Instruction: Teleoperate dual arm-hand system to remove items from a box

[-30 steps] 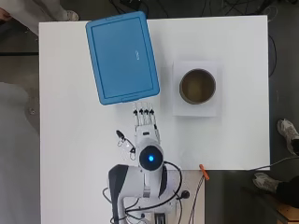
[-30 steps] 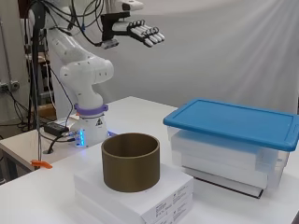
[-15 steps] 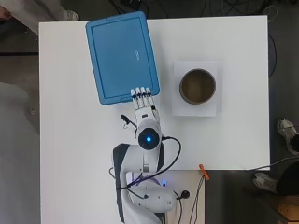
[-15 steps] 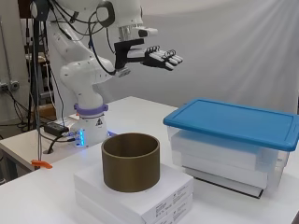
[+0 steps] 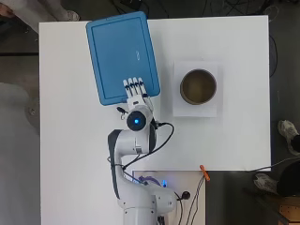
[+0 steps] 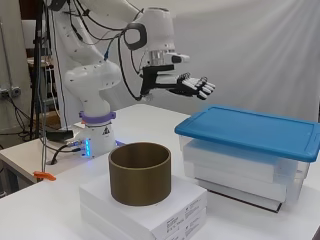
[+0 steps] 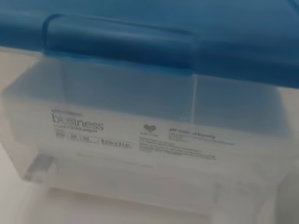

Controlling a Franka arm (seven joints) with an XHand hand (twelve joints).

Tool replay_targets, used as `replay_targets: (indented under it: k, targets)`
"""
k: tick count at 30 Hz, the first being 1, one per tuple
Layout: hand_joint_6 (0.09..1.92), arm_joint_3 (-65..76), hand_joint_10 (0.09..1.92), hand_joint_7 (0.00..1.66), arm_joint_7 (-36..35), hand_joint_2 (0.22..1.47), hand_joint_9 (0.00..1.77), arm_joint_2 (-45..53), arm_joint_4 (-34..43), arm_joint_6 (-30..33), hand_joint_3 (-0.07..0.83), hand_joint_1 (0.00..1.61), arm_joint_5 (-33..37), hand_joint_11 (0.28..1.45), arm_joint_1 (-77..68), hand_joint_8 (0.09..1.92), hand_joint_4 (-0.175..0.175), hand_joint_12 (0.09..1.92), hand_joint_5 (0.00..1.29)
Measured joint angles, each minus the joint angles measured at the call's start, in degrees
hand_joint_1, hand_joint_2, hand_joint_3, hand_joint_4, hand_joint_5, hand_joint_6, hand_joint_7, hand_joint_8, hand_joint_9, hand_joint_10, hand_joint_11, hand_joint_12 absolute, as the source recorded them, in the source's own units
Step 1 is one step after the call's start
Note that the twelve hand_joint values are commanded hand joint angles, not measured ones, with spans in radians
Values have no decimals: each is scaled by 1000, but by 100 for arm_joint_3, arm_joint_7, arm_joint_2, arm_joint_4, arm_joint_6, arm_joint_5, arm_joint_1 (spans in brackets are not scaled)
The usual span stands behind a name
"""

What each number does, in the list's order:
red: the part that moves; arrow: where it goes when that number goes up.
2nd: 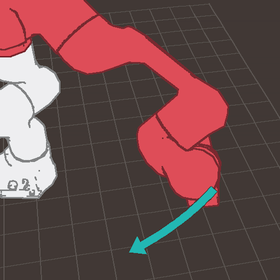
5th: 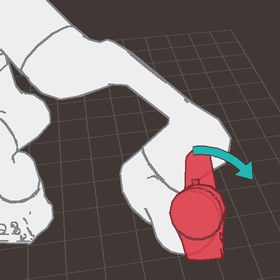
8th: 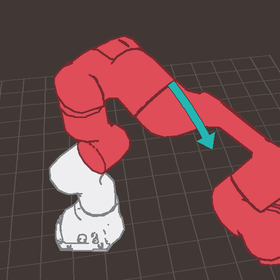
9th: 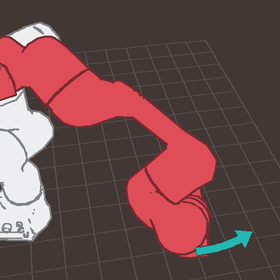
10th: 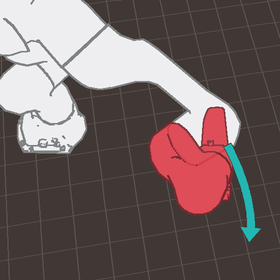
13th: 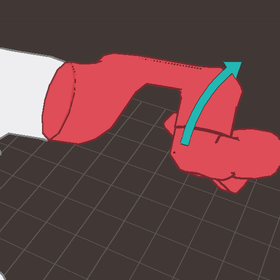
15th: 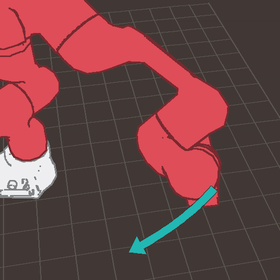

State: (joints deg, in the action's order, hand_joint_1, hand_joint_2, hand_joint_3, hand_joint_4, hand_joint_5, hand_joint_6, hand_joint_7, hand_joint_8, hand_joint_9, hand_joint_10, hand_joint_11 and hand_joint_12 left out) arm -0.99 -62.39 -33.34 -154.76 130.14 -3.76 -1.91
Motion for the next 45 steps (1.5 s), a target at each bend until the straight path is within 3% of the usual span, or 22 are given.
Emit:
replay_targets:
  k: [5,9,13,19,20,21,22,23,25,28,30,35,37,38,40,41,42,43,45]
  targets:
    - [87,-41,87,181,-75,824,283,1231,165,291,-14,190,-55,434,-18,87,-33,87,96]
    - [87,-128,87,120,-102,813,245,1273,231,361,-11,307,-280,419,-26,87,-36,87,70]
    - [87,-394,87,77,461,727,231,1341,382,208,-13,375,-880,425,-25,87,-32,87,34]
    - [87,-526,87,88,862,824,242,1457,440,195,28,516,-1180,420,-21,87,-27,87,39]
    - [87,-549,87,88,955,892,245,1476,426,232,52,651,-1265,420,-20,87,-25,87,43]
    - [87,-570,87,98,1026,992,271,1491,410,285,88,835,-1313,431,-21,87,-20,87,76]
    - [87,-591,87,255,1099,1095,397,1513,415,311,89,975,-1356,453,-18,87,-35,87,248]
    - [87,-613,87,444,1200,1165,548,1537,443,279,67,1041,-1394,487,-15,87,-54,87,434]
    - [87,-655,87,618,1611,1235,668,1571,540,137,28,1049,-1437,500,-18,87,-75,87,625]
    - [87,-593,87,681,1838,1300,684,1533,634,-33,16,928,-1305,477,-33,87,-62,87,741]
    - [87,-521,87,713,1450,1324,699,1398,750,-197,10,881,-1206,474,-45,87,-45,87,797]
    - [87,-405,87,709,427,1373,683,690,1409,-912,10,867,-713,470,-123,87,-48,87,814]
    - [989,-366,87,784,228,1341,761,678,1577,-1060,11,911,-463,511,-148,87,-29,87,688]
    - [1249,-361,87,843,45,1331,835,691,1630,-1100,5,897,-381,553,-162,87,20,87,655]
    - [1417,-308,87,811,-586,1255,979,820,1776,-973,15,1082,-281,665,-190,720,-90,87,746]
    - [1429,-268,370,801,-894,1217,989,935,1902,-832,12,1191,-247,704,-200,912,-129,87,767]
    - [1451,-248,702,786,-1200,1204,965,1090,2114,-658,8,1262,-200,728,-212,1050,-152,87,731]
    - [1480,-257,892,791,-1409,1199,969,1269,2383,-517,3,1301,-154,748,-225,1121,-153,87,671]
    - [1547,-326,1023,788,-1691,1201,989,1721,3073,-430,1,1333,-96,777,-252,1198,-163,87,574]
